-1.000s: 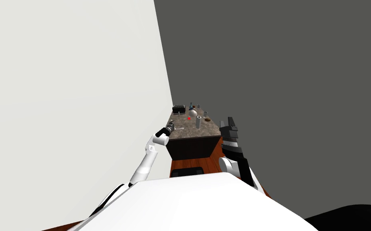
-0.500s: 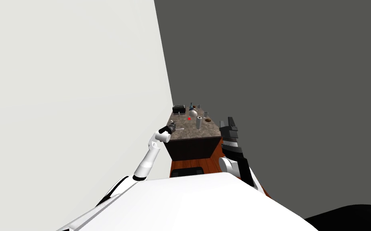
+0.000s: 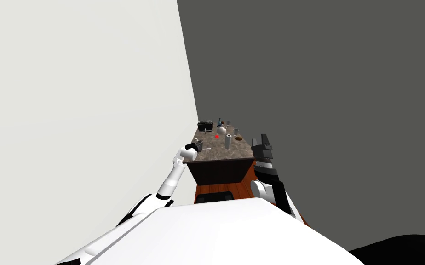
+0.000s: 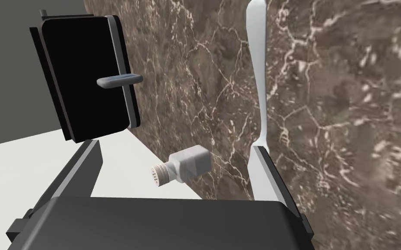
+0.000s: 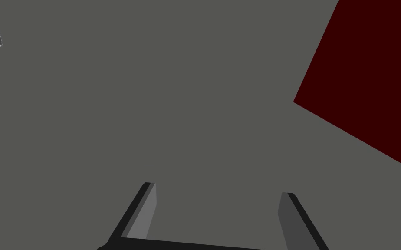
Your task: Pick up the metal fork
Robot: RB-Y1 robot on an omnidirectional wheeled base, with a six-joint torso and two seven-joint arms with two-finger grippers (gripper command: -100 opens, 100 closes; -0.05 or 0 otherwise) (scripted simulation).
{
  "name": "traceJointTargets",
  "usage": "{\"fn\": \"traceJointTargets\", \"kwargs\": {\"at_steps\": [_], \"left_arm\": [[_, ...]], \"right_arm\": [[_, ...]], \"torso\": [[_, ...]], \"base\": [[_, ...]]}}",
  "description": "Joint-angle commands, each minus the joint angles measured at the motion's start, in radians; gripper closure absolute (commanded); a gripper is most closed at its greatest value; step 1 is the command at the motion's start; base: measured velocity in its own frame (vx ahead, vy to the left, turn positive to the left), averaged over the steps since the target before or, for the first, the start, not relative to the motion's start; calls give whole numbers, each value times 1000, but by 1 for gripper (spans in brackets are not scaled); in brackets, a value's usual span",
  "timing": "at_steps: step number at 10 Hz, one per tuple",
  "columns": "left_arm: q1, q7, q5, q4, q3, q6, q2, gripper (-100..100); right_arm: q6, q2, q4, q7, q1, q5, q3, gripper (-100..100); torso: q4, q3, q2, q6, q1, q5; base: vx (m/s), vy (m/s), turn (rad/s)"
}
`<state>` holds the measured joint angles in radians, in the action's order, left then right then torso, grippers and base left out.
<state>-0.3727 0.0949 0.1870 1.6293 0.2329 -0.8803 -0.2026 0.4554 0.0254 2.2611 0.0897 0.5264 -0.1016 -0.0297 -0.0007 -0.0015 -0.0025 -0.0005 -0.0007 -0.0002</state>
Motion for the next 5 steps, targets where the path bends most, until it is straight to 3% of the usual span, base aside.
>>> {"fn": "traceJointTargets", "kwargs": {"at_steps": [1,2,4,5], "left_arm": [[-21,0,3,-23,5,-50,2,-100],[-61,0,11,-62,14,-81,5,-100],[-61,0,11,-63,14,-122,5,-100],[-100,-1,20,-102,23,-164,8,-100]], "right_arm": [[0,0,0,0,0,0,0,0],[0,0,0,0,0,0,0,0],[0,0,0,0,0,0,0,0],[0,0,0,0,0,0,0,0]], "torso": [[0,0,0,0,0,0],[0,0,0,0,0,0],[0,0,0,0,1,0],[0,1,2,0,1,0]], "base": [[37,-9,11],[43,-7,25],[21,-2,6],[21,-7,24]]}}
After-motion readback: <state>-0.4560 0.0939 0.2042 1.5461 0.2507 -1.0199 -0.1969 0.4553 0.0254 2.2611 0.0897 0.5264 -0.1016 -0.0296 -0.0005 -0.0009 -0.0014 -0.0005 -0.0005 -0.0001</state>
